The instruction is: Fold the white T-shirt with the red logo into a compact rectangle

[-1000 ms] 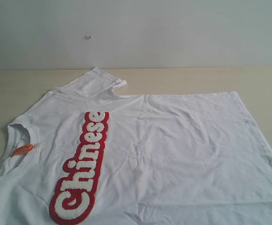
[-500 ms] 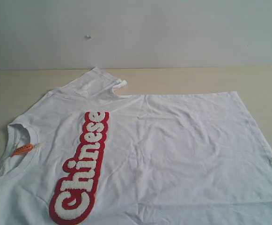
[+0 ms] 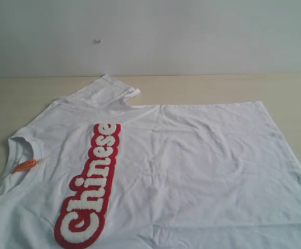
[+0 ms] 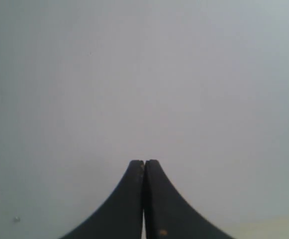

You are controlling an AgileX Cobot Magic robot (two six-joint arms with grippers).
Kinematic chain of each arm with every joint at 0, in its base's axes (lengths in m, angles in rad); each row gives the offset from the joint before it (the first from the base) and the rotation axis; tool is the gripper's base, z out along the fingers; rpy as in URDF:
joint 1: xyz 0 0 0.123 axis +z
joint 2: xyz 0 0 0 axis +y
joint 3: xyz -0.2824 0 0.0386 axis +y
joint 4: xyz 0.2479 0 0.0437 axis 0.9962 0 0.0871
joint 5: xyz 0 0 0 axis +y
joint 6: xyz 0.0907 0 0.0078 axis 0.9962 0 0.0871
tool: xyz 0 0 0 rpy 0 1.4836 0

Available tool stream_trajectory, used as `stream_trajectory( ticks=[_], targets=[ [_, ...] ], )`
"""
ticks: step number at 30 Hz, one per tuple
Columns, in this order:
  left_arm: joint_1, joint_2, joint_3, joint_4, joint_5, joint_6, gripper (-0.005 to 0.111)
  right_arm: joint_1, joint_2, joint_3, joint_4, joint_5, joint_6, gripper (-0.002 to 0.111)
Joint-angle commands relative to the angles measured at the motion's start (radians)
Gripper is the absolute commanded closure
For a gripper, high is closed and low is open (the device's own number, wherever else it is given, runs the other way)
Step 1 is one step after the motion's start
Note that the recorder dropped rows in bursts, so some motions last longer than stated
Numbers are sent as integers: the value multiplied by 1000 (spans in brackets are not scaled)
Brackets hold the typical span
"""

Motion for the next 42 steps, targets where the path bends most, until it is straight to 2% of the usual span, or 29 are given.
stream_trajectory(
  ticks=[1,7,11,13,19,22,26,33,37,42],
  targets=[
    [-2,-4,-11,55,-64,-200,107,0,-5,4,-35,-103,191,108],
    [-2,36,-182,301,-73,-408,107,0,-5,-127,-340,-106,473,108],
    [-2,127,-313,423,-73,-519,107,0,51,-238,-452,-106,567,108],
    [-2,173,-374,425,-87,-519,107,0,84,-299,-485,-101,592,108],
    [-2,358,-561,425,-253,-503,107,0,224,-489,-491,-91,591,108],
    [-2,461,-673,425,-224,-396,107,0,312,-610,-498,-28,526,108],
    [-2,610,-817,425,-24,-171,107,0,437,-776,-498,170,343,108],
    [-2,906,-977,425,360,-169,107,0,671,-973,-482,592,147,108],
    [-2,1089,-1049,404,574,-72,107,0,805,-983,-414,676,77,108],
    [-2,1266,-1091,288,707,155,107,0,985,-991,-246,760,-115,108]
  ],
)
